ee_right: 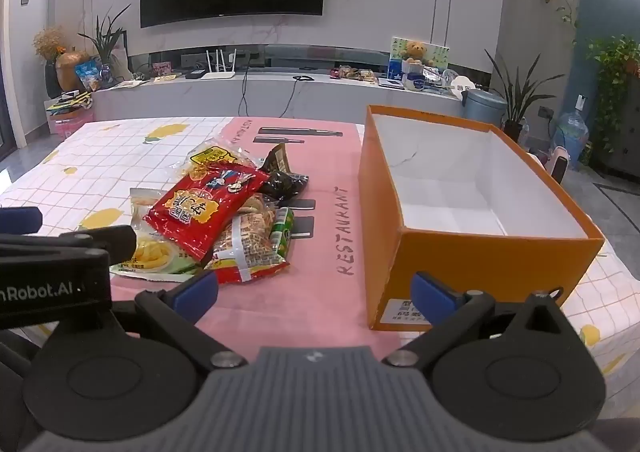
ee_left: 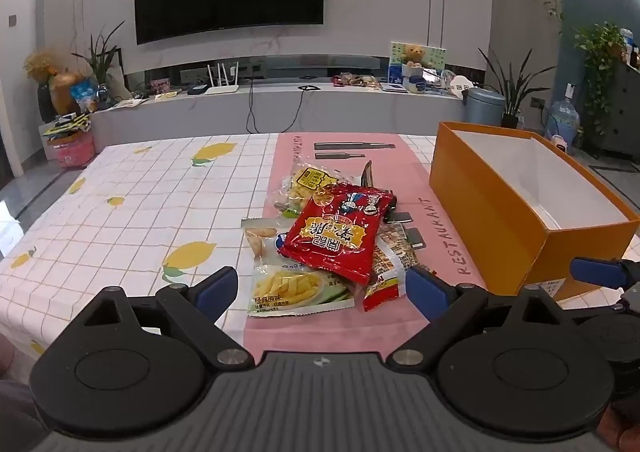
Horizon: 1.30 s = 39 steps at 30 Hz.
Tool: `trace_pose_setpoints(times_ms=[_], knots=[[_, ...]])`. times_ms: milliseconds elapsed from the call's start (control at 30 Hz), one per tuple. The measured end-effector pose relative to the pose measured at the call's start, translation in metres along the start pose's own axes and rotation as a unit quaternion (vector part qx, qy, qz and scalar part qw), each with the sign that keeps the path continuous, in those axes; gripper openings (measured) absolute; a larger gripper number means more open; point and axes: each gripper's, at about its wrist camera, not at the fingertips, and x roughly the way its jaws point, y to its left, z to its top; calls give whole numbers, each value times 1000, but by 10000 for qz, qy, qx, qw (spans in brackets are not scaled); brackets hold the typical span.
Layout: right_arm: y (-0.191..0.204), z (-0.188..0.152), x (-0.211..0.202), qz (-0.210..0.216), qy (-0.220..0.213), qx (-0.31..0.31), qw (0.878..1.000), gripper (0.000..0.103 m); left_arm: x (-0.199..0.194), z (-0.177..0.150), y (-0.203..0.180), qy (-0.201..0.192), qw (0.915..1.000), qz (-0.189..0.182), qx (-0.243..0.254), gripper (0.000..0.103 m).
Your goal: Organize snacks
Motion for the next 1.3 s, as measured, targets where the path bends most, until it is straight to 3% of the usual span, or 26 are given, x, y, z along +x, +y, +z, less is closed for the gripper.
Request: trace_pose_setpoints(times_ms=[1300], knots=[[7,-1,3,-14,68,-222,9997,100,6,-3,3,144,9999,21,-3,103]])
